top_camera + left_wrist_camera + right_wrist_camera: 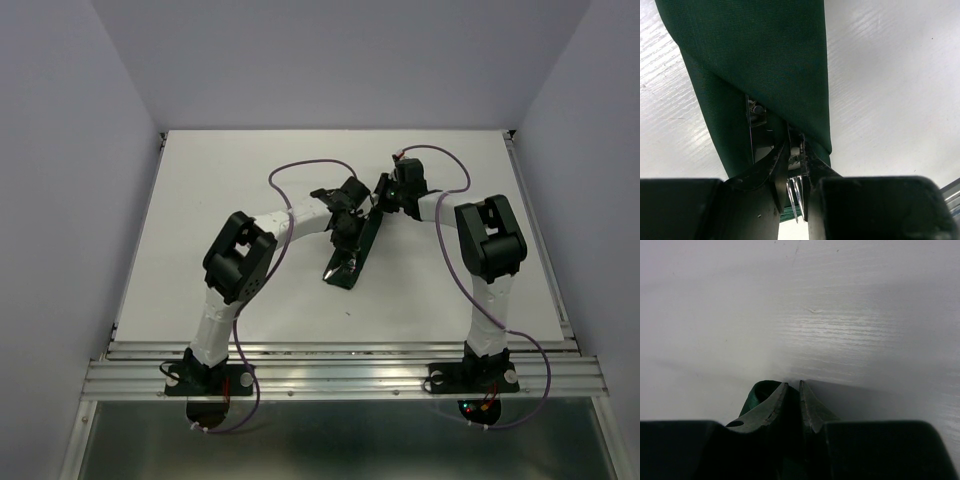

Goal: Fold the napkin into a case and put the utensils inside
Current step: Stuff the fork into the folded napkin, then reset both arms

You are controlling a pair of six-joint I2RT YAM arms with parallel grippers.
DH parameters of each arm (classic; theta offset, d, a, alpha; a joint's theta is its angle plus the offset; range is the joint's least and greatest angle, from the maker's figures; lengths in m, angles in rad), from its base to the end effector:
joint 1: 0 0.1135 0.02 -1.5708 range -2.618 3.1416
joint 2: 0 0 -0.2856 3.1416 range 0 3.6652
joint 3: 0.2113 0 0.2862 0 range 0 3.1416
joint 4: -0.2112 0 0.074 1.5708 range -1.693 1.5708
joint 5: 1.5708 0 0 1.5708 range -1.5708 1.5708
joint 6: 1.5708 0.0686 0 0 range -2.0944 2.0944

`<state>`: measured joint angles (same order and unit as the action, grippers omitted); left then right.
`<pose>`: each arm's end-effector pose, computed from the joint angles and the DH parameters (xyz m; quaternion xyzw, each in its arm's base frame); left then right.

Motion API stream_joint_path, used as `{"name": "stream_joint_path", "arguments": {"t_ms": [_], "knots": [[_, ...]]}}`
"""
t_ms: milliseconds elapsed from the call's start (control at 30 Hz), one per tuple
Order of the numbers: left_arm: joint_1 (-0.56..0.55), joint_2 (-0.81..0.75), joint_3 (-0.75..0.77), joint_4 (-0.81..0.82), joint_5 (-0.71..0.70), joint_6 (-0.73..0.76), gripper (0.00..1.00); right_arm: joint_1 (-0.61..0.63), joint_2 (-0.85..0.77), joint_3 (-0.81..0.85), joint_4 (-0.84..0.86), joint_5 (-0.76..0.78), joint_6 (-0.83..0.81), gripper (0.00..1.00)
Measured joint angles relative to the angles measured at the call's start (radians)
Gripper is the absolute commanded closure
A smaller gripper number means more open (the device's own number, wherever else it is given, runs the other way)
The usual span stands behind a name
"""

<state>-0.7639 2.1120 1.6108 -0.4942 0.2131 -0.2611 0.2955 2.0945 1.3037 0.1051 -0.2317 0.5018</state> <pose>0.3641 -0.3689 0.1581 0.2664 0.9160 -0.2273 0.1959 0.4845 0.1640 0.1150 0.0432 0.8979 0.2614 0.3515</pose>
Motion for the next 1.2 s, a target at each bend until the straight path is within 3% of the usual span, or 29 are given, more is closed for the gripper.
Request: {"name": "stream_joint_path", "arguments": {"t_ms": [233,400,500,533,800,1033,1200], "knots": [[0.003,0.0,0.0,0.0,0.0,0.001,0.68,0.0,-0.003,-0.005,0.003,0.001,0.0,0.79],[0.003,0.0,0.0,0.0,0.0,0.001,0.56,0.001,-0.006,-0.009,0.001,0.013,0.0,0.75],[0.002,-0.001,0.0,0.0,-0.003,0.001,0.53,0.001,-0.007,-0.01,0.001,0.019,0.001,0.69],[0.002,-0.002,0.0,0.0,-0.003,0.002,0.53,0.001,-0.01,-0.01,0.0,0.023,0.001,0.63],[0.003,-0.096,-0.011,-0.022,-0.019,0.005,0.53,0.003,-0.026,0.0,-0.032,0.071,0.002,0.5],[0.008,-0.23,-0.052,-0.025,-0.038,0.01,0.53,-0.061,-0.071,0.003,-0.111,0.14,-0.011,0.25],[0.034,-0.332,-0.12,-0.029,-0.042,0.011,0.54,-0.166,-0.2,-0.069,-0.144,0.222,-0.019,0.25]]}}
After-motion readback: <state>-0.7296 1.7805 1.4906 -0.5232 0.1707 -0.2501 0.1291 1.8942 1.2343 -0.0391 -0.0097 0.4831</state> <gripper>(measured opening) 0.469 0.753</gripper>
